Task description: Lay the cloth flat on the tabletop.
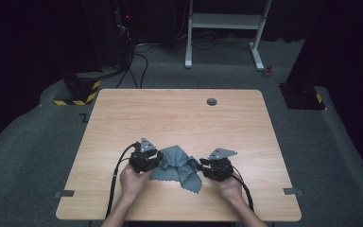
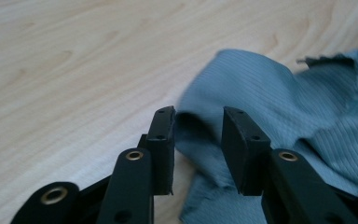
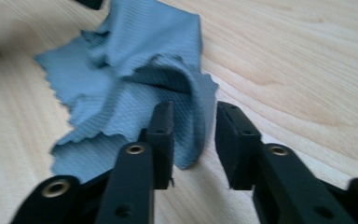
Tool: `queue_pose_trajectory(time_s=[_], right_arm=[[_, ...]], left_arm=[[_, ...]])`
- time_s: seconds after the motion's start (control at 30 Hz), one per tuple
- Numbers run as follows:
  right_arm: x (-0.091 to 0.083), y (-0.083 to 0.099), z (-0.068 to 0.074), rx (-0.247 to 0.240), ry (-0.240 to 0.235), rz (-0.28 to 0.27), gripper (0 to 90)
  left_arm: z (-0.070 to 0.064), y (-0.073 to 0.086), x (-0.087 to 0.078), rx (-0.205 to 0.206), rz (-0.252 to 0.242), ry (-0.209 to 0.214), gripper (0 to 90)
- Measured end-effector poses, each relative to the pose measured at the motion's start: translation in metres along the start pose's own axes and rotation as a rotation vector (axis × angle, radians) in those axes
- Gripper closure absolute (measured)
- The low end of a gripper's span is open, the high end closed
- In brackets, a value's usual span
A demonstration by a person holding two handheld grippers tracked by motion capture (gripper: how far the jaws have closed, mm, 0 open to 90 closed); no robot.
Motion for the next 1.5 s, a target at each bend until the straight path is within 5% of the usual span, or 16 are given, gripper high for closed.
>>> queue_pose_trajectory(time_s=[0.17,0.53,0.73,0.83,0.93,1.17,1.23,1.3,1.4,1.5], right_arm=[[0.008,0.000,-0.001,-0.013,0.014,0.032,89.0],[-0.006,-0.034,-0.034,-0.006,0.133,-0.005,90.0],[0.007,-0.027,-0.051,0.025,0.183,0.054,88.9],[0.010,-0.022,-0.050,0.025,0.171,0.052,78.2],[0.007,-0.019,-0.043,0.020,0.143,0.029,69.2],[0.011,-0.010,-0.032,-0.029,0.122,0.047,59.9],[0.015,-0.009,-0.031,-0.035,0.124,0.060,61.5],[0.019,-0.010,-0.032,-0.041,0.129,0.076,72.7],[0.022,-0.013,-0.034,-0.050,0.124,0.080,87.7],[0.020,-0.017,-0.037,-0.045,0.129,0.079,90.0]], left_arm=[[-0.007,0.007,0.010,0.025,0.031,0.017,63.0],[-0.007,-0.008,0.018,-0.008,-0.022,0.029,53.3],[-0.021,-0.005,0.006,0.075,-0.029,0.025,49.7],[-0.025,0.002,0.008,0.093,0.011,0.037,48.3],[-0.027,0.008,0.011,0.139,0.033,0.004,47.7],[-0.023,-0.002,0.023,0.116,0.034,-0.029,49.2],[-0.021,-0.008,0.027,0.109,0.034,-0.042,50.3],[-0.019,-0.014,0.030,0.100,0.030,-0.047,54.4],[-0.018,-0.021,0.035,0.107,0.039,-0.030,68.9],[-0.015,-0.031,0.038,0.106,0.034,-0.023,85.9]])
Point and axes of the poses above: each handheld gripper's, and its own axes: x roughly forward along the jaws, y roughly out of its underside, z roughly to its left, the point moved 7 cm from there along x, roughly forward along the jaws
